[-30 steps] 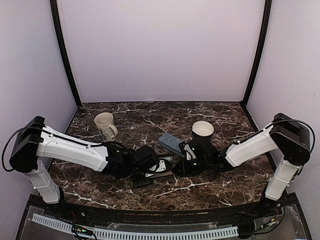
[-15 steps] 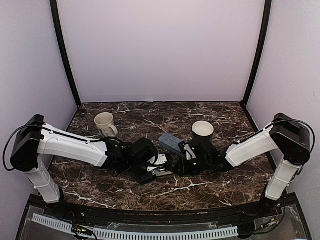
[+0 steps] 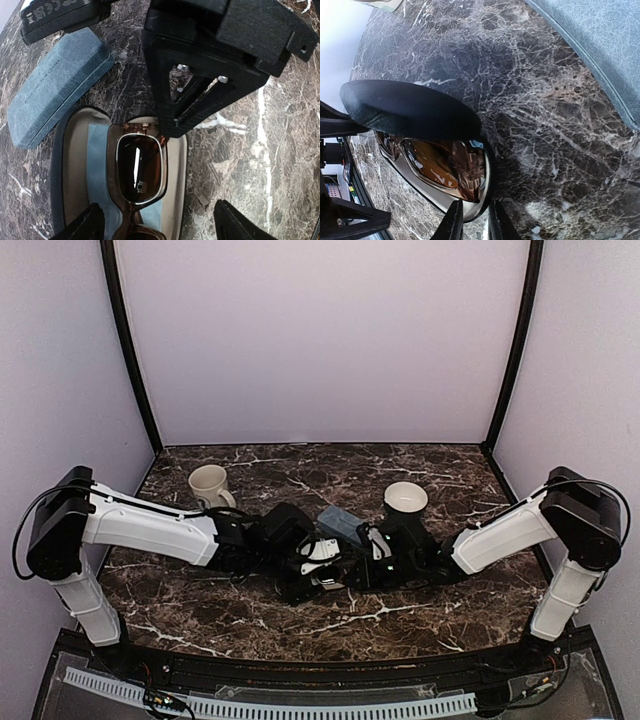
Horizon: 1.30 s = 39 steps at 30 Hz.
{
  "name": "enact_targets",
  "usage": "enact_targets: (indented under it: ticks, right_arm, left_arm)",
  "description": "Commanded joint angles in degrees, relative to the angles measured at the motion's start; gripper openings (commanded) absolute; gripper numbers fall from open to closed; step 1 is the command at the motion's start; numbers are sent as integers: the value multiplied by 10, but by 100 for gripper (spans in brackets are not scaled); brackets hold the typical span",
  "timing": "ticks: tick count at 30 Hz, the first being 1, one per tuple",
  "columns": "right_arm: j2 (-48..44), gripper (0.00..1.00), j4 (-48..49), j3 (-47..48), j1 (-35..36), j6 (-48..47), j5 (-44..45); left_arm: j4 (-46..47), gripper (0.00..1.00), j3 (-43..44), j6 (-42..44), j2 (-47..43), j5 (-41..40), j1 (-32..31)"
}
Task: Organize the sunglasses
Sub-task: Close the case with sunglasses at the center of the board.
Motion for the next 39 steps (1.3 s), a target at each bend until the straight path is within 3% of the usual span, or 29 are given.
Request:
enact_targets:
  ticks: [1,11,26,39]
  right_arm:
    - [-12,19,27,-9,3,-5,-8]
    - [-13,19,33,-14,3,-4,-11]
    - [-14,20,44,-21,3,-8,-14]
    - [-28,27,76,-43,0,-7,-36]
  left_arm:
    - [4,78,20,23,25,2,3]
    - [-5,78,25,38,52,-44,0]
    - [-19,65,25,26,60,-34,-8]
    - [-22,56,20,18,62,-23,-9]
